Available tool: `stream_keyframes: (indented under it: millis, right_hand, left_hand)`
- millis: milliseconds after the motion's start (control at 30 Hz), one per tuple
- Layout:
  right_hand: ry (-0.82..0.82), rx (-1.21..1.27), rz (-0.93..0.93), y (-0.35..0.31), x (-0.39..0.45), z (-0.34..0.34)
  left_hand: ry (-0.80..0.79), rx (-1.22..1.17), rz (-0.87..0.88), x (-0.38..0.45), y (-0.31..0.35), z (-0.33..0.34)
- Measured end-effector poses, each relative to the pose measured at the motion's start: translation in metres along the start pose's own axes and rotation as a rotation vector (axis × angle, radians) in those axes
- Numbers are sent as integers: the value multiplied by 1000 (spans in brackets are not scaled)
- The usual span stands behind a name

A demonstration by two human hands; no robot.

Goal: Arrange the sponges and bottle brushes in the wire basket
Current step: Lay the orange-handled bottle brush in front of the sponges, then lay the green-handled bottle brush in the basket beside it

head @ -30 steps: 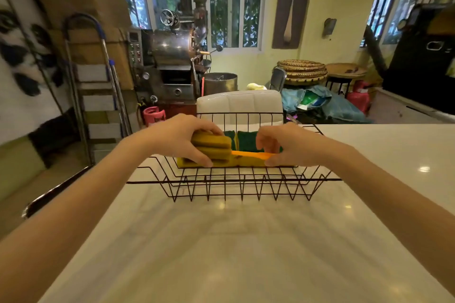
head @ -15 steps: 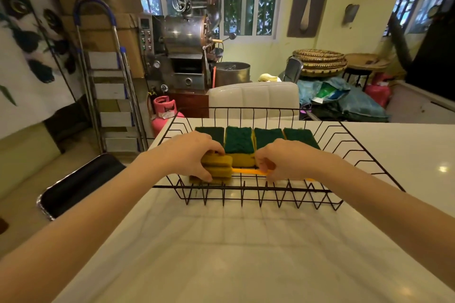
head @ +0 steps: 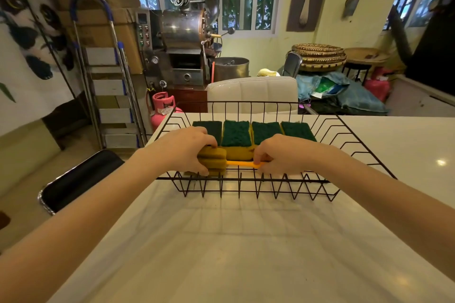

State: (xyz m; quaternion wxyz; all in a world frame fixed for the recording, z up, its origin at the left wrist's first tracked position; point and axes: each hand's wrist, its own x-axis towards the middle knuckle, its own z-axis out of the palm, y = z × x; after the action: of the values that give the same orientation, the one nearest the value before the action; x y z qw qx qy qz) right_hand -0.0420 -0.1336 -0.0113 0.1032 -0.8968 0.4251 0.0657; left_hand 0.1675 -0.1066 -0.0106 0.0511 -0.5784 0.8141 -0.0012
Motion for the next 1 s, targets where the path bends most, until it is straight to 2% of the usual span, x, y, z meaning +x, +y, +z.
stream_keyframes:
  millis: [167,333,500,667,733,900,1000]
  right_hand:
    - [23,69,-35,-1,-11,-5]
    - [223,190,-108,-15,-37,-8]
    - [429,337,-217,-39,-75,0]
    - [370,364,-330,-64,-109,19]
    - [285,346,-351,-70,-120,25]
    - [34,314,-353,-87,-136,42]
    - [-88,247,-345,-94,-143,48]
  left_hand:
    - [60,-172,-29,-14,-4,-9]
    - [167,-387,-26,-44,4,-23]
    - [363,-562,7,-93,28,-31]
    - [433,-678,125,-141,52,-21]
    - [359,-710,183,-158,56,-14]
    - [-195,-614,153,-175,48,15]
    - [-328,-551,88,-175,43,27]
